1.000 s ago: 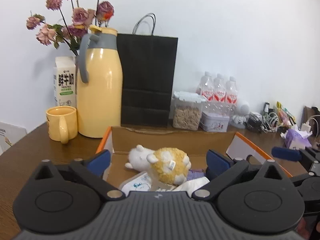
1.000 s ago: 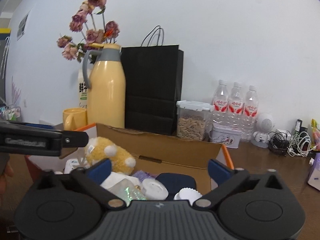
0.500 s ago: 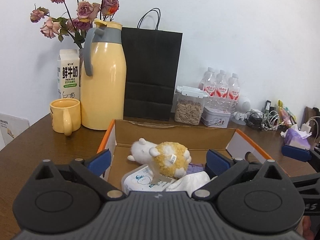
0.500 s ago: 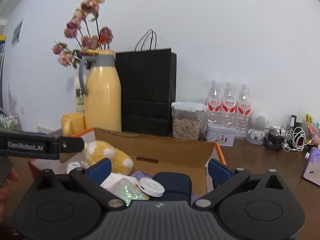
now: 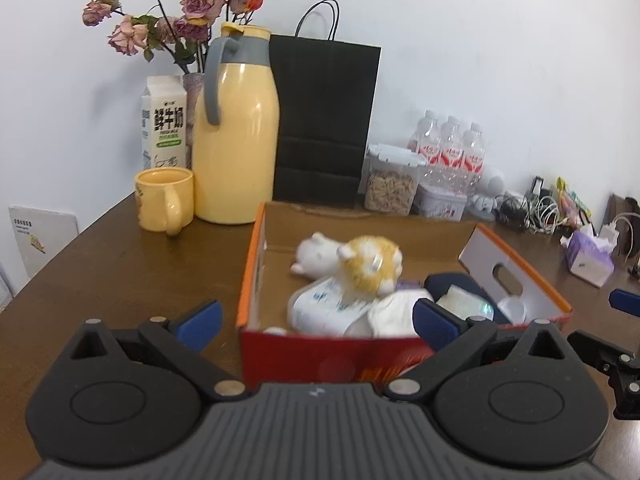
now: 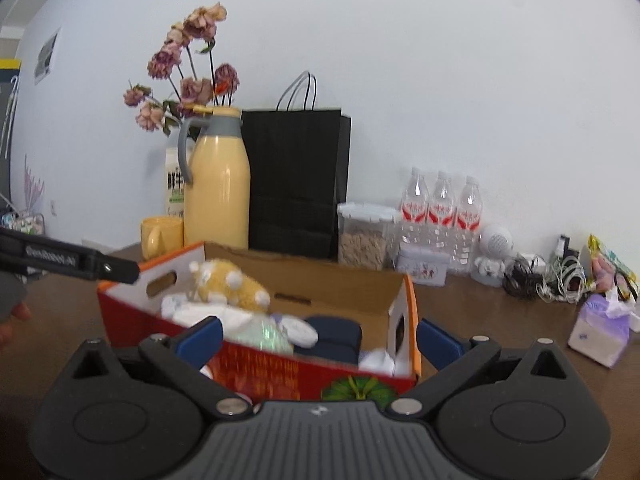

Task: Organize objects
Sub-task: 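Withdraw both grippers from the red box back over the table, then grasp the red fabric flower with the right gripper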

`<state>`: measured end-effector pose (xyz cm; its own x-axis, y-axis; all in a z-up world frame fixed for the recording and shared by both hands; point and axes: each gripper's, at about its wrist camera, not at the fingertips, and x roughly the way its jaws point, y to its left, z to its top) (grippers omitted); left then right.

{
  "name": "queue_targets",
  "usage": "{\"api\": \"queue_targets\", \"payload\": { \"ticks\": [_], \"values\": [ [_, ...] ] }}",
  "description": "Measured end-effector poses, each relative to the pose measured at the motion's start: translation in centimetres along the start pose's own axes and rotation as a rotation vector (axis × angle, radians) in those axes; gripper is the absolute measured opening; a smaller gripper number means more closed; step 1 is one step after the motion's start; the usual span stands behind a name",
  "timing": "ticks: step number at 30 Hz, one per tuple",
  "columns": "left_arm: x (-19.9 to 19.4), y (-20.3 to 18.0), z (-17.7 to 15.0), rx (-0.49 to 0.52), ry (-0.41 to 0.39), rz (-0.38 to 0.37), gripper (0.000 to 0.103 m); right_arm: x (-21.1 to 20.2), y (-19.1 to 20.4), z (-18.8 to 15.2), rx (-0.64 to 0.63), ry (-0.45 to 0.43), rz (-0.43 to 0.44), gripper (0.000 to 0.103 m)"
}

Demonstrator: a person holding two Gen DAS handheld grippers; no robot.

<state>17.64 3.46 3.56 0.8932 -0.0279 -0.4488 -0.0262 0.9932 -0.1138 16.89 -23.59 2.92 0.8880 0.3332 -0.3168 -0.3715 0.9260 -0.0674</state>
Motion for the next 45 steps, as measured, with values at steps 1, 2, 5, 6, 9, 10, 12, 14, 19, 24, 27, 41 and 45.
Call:
{"api": "queue_targets", "payload": {
  "ticks": [1, 2, 5, 6, 9, 10, 12, 14, 19, 24, 27, 41, 45],
  "values": [
    [-0.3, 0.2, -0.3, 0.001, 0.002, 0.003, 0.103, -0.1, 0.0, -0.5, 0.001, 0.017, -0.001, 0.103],
    [-0.5, 0.3, -0.6, 0.003, 0.005, 0.007, 0.103, -0.2, 0.1, -1.0, 0.003, 0.037, -0.002, 0.103],
    [-0.9, 0.8, -1.4, 0.003, 0.024, 0.026, 0.103, 0.1, 0.1, -2.3, 0.007, 0.098, 0.0, 0.103],
    [-0.9, 1.0, -1.7, 0.001, 0.033, 0.027, 0.103, 0.2, 0.2, -2.8, 0.009, 0.117, 0.001, 0.103],
    [-1.0, 1.4, -2.5, -0.003, 0.056, 0.035, 0.103, 0.8, 0.4, -3.7, 0.019, 0.159, 0.005, 0.103],
    [-1.0, 1.5, -2.7, -0.006, 0.063, 0.036, 0.103, 1.0, 0.4, -3.8, 0.024, 0.168, 0.005, 0.103],
    [-1.0, 1.7, -2.9, -0.012, 0.07, 0.035, 0.103, 1.6, 0.3, -3.9, 0.036, 0.186, -0.001, 0.103],
    [-1.2, 1.8, -3.0, -0.013, 0.07, 0.031, 0.103, 2.5, 0.2, -3.9, 0.047, 0.206, -0.01, 0.101],
    [-1.4, 2.0, -3.3, -0.018, 0.078, 0.031, 0.103, 5.2, -0.6, -3.7, 0.096, 0.276, -0.01, 0.088],
    [-1.1, 2.3, -3.4, -0.037, 0.082, 0.048, 0.103, 5.9, -1.1, -4.0, 0.146, 0.282, 0.006, 0.044],
    [-1.0, 2.1, -3.4, -0.034, 0.085, 0.048, 0.103, 5.7, -1.1, -4.2, 0.15, 0.266, 0.016, 0.041],
    [-0.3, 0.2, -3.8, -0.004, 0.172, 0.011, 0.103, 2.1, -0.4, -4.4, 0.113, 0.068, -0.017, 0.04],
    [0.4, -0.9, -3.9, -0.001, 0.248, -0.056, 0.103, 1.6, -0.5, -4.4, 0.116, 0.041, -0.014, 0.04]
  ]
}}
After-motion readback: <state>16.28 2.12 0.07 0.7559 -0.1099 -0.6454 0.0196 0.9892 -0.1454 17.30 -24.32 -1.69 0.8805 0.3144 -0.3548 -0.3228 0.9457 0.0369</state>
